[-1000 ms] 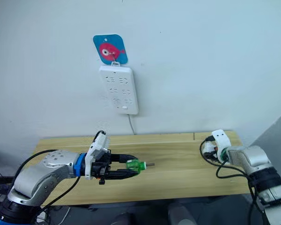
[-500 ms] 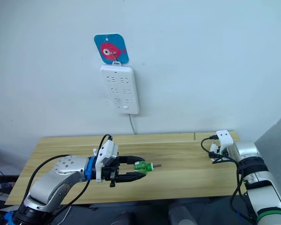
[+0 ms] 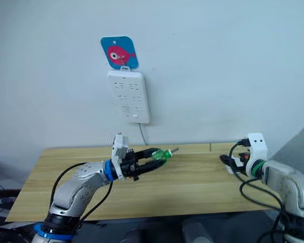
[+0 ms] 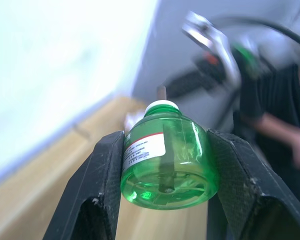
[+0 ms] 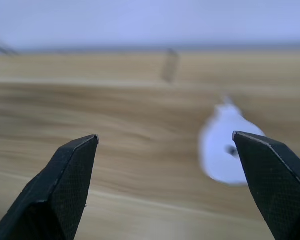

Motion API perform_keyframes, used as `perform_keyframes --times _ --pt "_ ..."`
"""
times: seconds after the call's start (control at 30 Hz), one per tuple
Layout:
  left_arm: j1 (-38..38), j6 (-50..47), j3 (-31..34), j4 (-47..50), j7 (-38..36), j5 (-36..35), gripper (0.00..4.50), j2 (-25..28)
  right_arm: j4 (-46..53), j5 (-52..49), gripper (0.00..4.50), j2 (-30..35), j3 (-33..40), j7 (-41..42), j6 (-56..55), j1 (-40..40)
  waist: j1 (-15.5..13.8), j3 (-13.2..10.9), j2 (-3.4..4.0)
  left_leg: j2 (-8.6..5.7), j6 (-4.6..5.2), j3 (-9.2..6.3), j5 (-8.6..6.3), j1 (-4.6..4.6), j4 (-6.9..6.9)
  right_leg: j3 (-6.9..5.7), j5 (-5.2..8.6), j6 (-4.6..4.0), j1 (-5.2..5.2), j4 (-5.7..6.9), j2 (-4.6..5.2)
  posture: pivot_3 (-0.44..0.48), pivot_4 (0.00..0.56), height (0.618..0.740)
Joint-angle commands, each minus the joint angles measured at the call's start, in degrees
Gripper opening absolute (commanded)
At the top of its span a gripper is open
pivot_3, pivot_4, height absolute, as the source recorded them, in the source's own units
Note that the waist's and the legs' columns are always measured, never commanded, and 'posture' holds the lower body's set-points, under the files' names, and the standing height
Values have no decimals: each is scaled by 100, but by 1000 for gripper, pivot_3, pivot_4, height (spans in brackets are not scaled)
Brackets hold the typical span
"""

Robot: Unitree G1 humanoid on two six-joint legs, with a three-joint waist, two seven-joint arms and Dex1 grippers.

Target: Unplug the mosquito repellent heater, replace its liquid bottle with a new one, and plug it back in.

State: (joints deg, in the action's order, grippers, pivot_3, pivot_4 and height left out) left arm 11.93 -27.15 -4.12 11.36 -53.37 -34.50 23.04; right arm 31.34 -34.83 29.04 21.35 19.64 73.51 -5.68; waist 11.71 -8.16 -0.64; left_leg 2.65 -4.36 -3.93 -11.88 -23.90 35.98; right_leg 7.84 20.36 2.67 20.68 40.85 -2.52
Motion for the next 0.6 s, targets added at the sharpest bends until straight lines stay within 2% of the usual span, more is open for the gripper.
perform_keyframes --times 0.03,0.1,0.17,0.23,0.37,0.6 --pt "132 147 49 194 193 -19 2211 -204 1325 -887 4500 -1324 524 -358 -385 632 75 3 -5 3 0 -3 0 2 -1 -2 0 0 -3 -1 -3 -318 123 733" --pt "212 350 -32 203 196 122 2211 -283 1686 -1288 4500 -2041 550 -624 -579 775 174 -3 8 8 0 -8 0 1 -2 -4 0 0 0 5 -8 -330 122 733" --pt "331 682 -134 174 221 365 2211 -397 1651 -2407 4500 -2734 541 -1078 -582 783 289 -6 13 1 -1 1 1 -1 0 18 0 0 1 6 -8 -337 118 733" --pt "408 908 -193 129 236 526 2211 -462 1505 -3352 4500 -3033 516 -1605 -692 749 396 -3 9 -3 -1 9 1 0 3 44 -3 5 -6 3 -14 -338 116 733" --pt "537 1615 -380 15 134 954 2211 -537 1071 -4075 4500 -3013 131 -2262 -1092 368 529 -2 8 -12 -1 31 1 0 7 87 -4 7 -8 -6 -16 -331 107 733" --pt "559 2316 -476 -62 186 1329 2211 -637 624 -4325 4500 -2683 -578 -2614 -1582 95 571 0 8 -4 0 29 0 -8 -6 88 -8 14 10 -6 -26 -310 103 733"
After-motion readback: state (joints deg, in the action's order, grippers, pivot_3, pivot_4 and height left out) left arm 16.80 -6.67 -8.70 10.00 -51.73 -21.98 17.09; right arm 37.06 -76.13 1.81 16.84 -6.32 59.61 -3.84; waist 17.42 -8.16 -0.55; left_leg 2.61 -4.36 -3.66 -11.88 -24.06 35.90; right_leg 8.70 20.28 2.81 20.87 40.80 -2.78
